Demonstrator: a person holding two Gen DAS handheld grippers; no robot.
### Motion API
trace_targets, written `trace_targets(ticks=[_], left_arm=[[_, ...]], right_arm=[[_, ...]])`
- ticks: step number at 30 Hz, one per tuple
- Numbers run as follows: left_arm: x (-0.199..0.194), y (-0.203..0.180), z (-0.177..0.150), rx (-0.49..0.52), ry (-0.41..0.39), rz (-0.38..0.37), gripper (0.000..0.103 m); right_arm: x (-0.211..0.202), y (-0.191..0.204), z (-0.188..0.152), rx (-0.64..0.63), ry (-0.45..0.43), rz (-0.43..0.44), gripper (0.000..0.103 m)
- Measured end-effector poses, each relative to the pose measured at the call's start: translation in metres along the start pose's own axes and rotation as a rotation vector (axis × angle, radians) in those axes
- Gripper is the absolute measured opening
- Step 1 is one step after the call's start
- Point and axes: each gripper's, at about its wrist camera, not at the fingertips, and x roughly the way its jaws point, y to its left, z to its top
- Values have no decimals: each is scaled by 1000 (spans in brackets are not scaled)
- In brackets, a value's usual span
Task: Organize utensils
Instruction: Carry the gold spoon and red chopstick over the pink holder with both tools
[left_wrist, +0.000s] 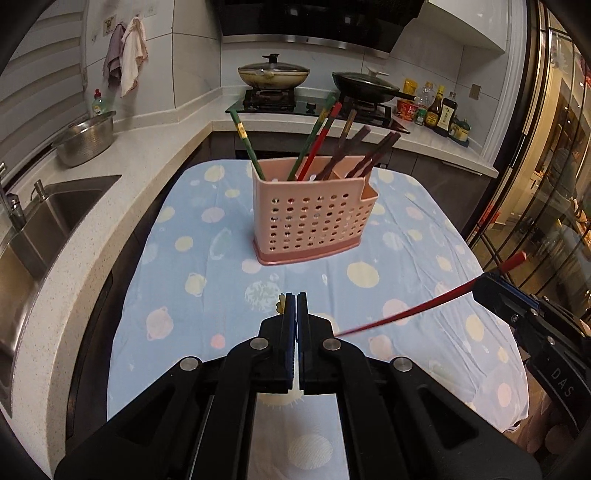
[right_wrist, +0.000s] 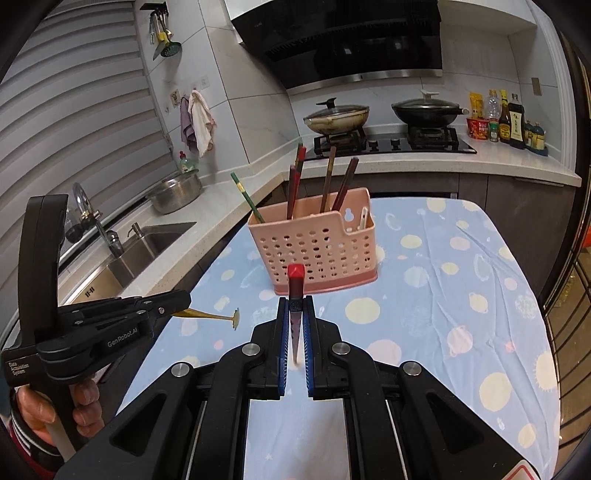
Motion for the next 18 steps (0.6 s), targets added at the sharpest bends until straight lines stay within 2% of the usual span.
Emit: trace_targets(ticks=[10, 18], left_arm=[[-10, 0, 66, 2, -101, -40, 0], [-7, 2, 126, -8, -169, -53, 0]], right_arm=[[12, -2, 63, 1, -113, 18, 7], [16, -9, 130, 17, -250, 26, 7]])
